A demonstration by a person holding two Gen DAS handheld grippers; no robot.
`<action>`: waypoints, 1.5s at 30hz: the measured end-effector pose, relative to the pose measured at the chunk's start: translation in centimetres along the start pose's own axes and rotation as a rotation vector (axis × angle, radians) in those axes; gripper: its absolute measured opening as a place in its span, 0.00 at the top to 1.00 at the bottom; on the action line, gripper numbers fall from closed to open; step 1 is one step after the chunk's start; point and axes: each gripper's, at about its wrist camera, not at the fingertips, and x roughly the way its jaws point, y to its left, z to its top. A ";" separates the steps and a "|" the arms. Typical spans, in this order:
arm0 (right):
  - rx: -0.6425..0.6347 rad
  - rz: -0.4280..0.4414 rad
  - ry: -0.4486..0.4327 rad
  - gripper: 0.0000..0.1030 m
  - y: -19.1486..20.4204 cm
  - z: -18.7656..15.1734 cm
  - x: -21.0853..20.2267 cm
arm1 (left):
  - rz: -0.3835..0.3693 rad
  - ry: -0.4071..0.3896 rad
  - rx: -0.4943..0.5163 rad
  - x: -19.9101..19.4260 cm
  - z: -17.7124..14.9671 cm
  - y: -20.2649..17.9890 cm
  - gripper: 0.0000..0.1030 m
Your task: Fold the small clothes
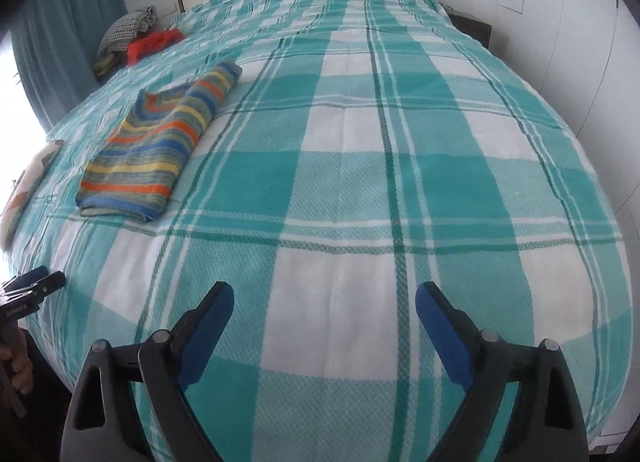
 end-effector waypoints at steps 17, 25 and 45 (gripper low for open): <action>0.077 0.498 -0.063 0.11 7.6 14.4 5.7 | -0.077 0.084 -0.008 10.6 21.3 1.5 0.05; 0.130 0.599 0.192 0.70 12.9 16.6 19.2 | -0.175 0.144 0.055 13.3 20.3 -0.6 0.83; -0.014 0.324 -0.014 0.27 7.0 23.8 5.9 | -0.112 0.008 0.147 6.0 22.5 -7.9 0.35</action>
